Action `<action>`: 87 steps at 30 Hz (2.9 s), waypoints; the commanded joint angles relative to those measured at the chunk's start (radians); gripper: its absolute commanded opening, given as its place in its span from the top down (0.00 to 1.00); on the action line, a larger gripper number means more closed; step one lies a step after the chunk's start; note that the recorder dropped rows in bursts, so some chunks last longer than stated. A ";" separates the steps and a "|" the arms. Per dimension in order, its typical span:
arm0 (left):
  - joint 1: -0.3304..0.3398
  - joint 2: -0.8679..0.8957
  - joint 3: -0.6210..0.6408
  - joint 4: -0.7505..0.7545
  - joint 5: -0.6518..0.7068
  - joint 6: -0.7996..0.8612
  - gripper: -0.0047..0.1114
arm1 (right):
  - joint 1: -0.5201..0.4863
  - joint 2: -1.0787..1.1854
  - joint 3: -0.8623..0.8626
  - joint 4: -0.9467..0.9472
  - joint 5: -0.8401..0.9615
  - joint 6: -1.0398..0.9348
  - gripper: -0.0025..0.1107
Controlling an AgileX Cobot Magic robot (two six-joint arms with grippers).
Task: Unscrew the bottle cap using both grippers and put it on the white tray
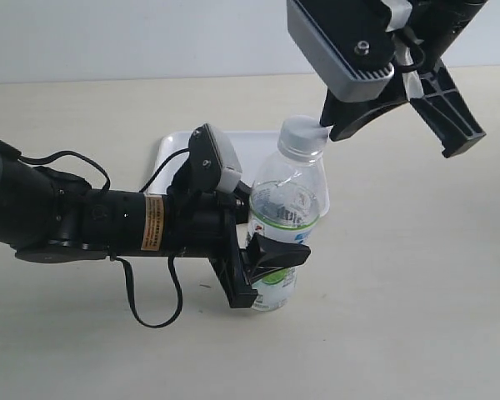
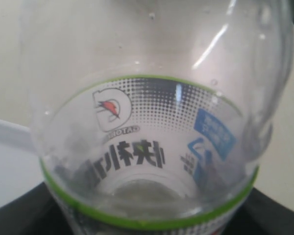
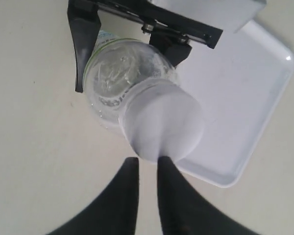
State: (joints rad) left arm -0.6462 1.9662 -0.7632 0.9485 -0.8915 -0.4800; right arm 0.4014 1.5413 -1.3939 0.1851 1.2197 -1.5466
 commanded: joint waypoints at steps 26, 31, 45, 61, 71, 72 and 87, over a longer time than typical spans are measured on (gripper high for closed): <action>-0.001 -0.014 0.004 0.006 -0.027 0.002 0.96 | 0.001 0.010 0.002 0.175 -0.057 1.116 0.42; -0.001 -0.014 0.004 0.006 -0.027 0.002 0.96 | 0.001 0.010 0.002 0.078 -0.068 1.194 0.42; -0.001 -0.014 0.004 0.006 -0.027 0.004 0.96 | 0.001 0.010 0.002 0.109 -0.057 1.192 0.45; -0.001 -0.014 0.004 0.006 -0.027 0.004 0.96 | 0.001 0.035 0.002 0.111 -0.015 1.184 0.45; -0.001 -0.014 0.004 0.006 -0.027 0.004 0.96 | 0.001 0.024 0.002 0.111 -0.038 1.184 0.49; -0.001 -0.014 0.004 0.006 -0.027 0.004 0.96 | 0.001 0.024 0.002 0.111 -0.038 1.184 0.53; -0.001 -0.014 0.004 0.006 -0.027 0.004 0.96 | 0.001 0.024 0.002 0.114 -0.038 0.932 0.98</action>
State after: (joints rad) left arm -0.6462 1.9662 -0.7632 0.9547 -0.8970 -0.4800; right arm 0.4014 1.5737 -1.3920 0.3042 1.1963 -0.5156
